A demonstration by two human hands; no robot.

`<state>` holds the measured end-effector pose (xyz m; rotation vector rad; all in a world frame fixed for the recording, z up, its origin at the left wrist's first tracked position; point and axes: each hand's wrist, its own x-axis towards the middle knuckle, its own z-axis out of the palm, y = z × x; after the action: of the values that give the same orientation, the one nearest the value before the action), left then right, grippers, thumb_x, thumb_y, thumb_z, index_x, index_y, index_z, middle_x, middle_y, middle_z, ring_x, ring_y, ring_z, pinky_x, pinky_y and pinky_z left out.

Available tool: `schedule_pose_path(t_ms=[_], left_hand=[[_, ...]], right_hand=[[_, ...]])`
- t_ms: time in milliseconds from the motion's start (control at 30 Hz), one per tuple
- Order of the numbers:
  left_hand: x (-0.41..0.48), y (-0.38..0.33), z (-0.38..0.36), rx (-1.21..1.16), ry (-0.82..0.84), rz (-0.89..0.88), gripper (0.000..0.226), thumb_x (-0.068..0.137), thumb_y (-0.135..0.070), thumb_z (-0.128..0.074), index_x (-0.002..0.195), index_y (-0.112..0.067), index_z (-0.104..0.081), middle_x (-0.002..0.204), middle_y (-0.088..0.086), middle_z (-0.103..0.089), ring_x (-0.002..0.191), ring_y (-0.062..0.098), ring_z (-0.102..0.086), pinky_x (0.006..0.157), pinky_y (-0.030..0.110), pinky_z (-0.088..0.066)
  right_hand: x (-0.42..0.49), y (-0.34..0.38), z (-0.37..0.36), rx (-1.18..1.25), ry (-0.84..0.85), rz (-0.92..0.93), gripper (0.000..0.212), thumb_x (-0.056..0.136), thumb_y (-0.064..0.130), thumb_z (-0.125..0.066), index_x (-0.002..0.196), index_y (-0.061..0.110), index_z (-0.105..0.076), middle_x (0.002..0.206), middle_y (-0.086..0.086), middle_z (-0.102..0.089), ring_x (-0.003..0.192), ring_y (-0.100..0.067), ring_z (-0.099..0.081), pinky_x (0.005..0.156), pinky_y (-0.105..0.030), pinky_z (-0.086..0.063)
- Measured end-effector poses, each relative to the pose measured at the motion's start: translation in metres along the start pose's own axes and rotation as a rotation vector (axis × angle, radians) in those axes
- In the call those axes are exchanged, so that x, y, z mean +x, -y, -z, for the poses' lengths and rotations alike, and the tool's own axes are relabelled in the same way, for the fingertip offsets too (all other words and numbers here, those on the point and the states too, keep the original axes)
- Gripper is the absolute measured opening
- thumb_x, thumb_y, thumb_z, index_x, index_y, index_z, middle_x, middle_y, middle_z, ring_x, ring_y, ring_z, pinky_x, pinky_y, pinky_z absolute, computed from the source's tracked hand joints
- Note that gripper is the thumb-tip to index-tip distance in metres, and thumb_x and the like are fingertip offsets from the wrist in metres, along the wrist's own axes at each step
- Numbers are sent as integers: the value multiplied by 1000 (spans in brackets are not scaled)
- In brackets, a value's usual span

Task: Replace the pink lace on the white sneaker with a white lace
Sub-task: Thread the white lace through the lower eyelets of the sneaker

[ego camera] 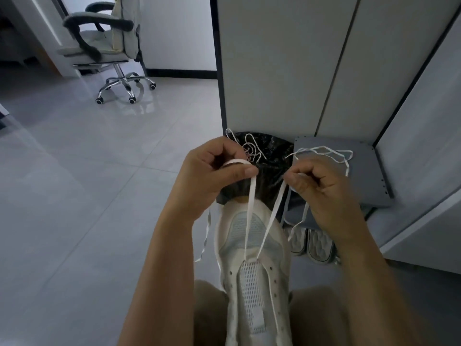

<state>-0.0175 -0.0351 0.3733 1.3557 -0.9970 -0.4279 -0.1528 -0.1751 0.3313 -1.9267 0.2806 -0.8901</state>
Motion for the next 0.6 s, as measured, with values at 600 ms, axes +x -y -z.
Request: schedule_pose_path(t_ms=[600], left_hand=[[-1,7,-1,-138,-104,122,13,71,-11,-71,68,-13,-58,46,-11,-46,39,6,-31,39,12,-27]], right_hand=[[-5,-6,5,174,58,-311,17,79,30,-53,75,16,-62,61,6,-58,59,-2,-52,58,-11,-44]])
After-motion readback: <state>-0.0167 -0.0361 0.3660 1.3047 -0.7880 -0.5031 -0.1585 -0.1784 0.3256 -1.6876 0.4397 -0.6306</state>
